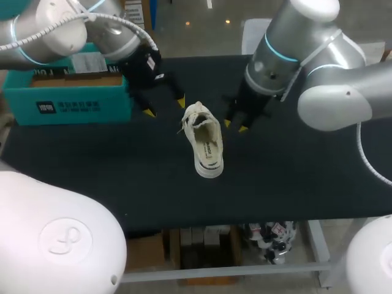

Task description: Open the shoe tongue, take the insole out of the shoe, put the insole back into the shoe, and pack the shoe into the shoebox

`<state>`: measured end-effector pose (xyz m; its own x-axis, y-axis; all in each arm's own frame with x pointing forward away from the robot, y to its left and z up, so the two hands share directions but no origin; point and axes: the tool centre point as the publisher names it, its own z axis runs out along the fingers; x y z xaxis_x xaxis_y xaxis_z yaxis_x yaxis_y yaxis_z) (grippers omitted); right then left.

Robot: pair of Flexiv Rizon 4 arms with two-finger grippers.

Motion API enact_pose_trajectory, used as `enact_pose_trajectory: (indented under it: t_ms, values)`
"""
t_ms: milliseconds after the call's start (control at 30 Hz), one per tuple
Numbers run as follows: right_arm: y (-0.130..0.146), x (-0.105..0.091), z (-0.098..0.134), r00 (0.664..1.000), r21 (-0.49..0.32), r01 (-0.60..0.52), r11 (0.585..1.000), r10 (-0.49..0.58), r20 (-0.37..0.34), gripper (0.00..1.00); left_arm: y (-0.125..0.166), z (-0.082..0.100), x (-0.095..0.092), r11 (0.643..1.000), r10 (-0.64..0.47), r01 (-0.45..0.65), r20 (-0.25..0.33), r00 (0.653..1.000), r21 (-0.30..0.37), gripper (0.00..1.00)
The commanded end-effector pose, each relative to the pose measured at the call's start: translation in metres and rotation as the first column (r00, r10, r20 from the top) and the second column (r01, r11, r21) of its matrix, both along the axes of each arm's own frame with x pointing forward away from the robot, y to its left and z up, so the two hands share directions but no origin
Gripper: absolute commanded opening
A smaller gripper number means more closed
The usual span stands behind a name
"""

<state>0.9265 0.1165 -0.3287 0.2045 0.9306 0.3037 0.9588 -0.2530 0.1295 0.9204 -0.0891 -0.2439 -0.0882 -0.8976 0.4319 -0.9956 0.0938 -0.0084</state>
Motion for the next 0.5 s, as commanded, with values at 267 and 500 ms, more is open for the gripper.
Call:
enact_pose_trajectory:
  t_ms: [267, 500]
  values:
    - [0.004, -0.002, -0.002, 0.997, -0.021, 0.034, 0.999, -0.032, 0.070, 1.00, -0.010, -0.007, -0.018, 0.991, 0.091, -0.092, 0.018, 0.996, 0.094, 1.00]
    - [-0.021, 0.008, 0.007, 0.984, -0.128, 0.012, 0.992, 0.011, 0.175, 1.00, -0.018, -0.019, -0.019, 0.988, 0.114, -0.114, 0.011, 0.993, 0.102, 1.00]
